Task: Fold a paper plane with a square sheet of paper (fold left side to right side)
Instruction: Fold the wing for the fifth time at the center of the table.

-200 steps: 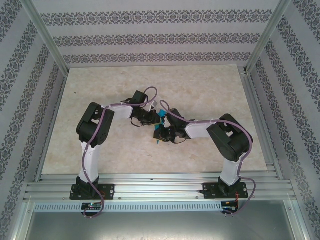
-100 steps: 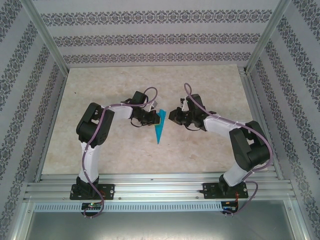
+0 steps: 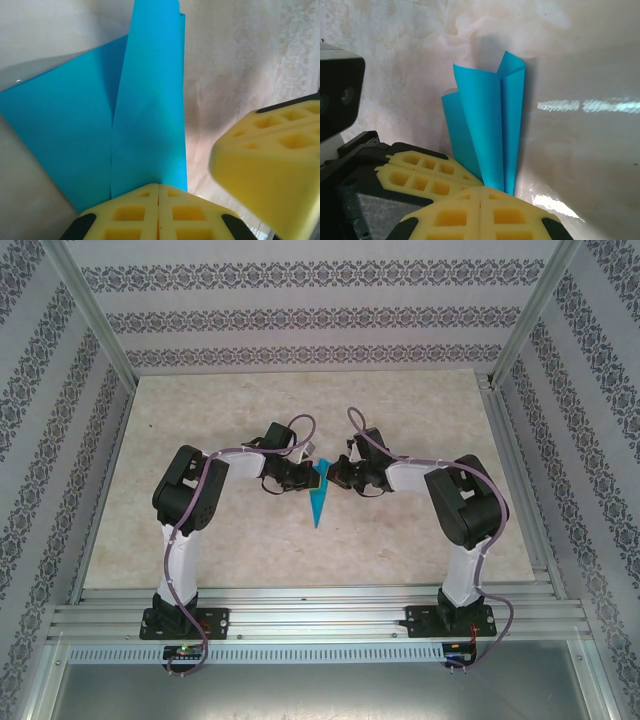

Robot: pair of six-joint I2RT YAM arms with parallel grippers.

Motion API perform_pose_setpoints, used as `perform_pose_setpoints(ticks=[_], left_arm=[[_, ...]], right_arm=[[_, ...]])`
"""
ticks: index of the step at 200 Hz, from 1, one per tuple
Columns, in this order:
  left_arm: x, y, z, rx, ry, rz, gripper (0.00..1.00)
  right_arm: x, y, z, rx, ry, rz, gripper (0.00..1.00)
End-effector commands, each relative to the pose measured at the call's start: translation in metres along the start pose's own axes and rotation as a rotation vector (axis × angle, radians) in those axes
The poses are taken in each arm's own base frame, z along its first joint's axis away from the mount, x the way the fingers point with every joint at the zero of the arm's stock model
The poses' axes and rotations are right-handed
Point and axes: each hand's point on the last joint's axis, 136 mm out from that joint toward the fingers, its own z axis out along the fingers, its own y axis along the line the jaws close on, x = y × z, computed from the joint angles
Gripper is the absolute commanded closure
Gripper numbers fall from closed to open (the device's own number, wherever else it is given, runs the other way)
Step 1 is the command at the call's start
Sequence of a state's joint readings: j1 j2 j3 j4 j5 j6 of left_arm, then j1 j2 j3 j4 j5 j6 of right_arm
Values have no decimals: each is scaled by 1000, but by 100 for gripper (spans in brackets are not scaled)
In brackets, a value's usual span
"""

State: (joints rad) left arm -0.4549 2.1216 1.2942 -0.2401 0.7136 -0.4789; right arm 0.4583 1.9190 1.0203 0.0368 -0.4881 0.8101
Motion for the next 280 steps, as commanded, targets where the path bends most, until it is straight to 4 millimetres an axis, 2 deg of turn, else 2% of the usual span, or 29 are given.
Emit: perform_pose_setpoints(ticks=[1, 33, 76, 107, 126, 145, 200, 225, 255, 280], left_arm=[[38, 49, 22, -169, 84, -45, 92], [37, 48, 21, -166, 83, -44, 92], [30, 34, 13, -142, 60, -23, 89], [16, 3, -9, -93, 14, 25, 76], [9, -21, -27, -54, -22, 60, 68], [6, -41, -41, -12, -42, 88, 65], [13, -55, -58, 13, -69, 98, 63], [18, -60, -66, 23, -84, 98, 60], [25, -73, -84, 43, -135, 113, 47], [31, -84, -100, 42, -183, 138, 44]], right_arm=[[-5, 13, 9, -37, -7, -7, 95], [-2, 9, 19, -32, 7, 7, 95], [3, -13, 25, 53, 17, 37, 95], [6, -23, 25, 86, 23, 49, 95], [6, -23, 25, 85, 21, 46, 95], [5, -19, 26, 66, 24, 41, 95], [3, -15, 22, 53, 17, 37, 94], [2, -11, 14, 47, -7, 25, 91], [3, -11, 13, 55, -3, 26, 91], [4, -13, 17, 58, 3, 37, 91]])
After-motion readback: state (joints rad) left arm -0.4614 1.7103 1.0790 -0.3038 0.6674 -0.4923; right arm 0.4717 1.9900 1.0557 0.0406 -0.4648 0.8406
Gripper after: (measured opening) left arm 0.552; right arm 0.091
